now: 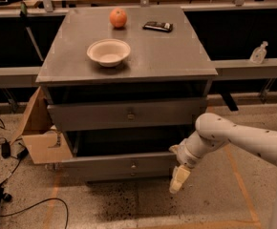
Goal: Open middle drawer
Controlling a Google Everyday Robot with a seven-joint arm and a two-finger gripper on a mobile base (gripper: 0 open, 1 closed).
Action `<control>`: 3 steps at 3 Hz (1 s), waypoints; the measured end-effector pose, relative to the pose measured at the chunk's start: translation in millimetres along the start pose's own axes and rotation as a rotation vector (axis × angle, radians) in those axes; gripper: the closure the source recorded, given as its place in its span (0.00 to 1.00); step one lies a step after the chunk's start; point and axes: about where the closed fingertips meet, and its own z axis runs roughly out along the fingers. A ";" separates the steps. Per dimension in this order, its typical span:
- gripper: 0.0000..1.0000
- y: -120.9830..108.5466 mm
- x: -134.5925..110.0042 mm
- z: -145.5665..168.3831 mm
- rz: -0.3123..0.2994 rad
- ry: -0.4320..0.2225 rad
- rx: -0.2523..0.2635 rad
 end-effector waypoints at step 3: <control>0.39 10.1 -3.6 -42.9 0.036 0.034 0.038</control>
Offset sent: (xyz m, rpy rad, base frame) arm -0.0088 -0.0153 0.0431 -0.0304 0.0011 -0.0449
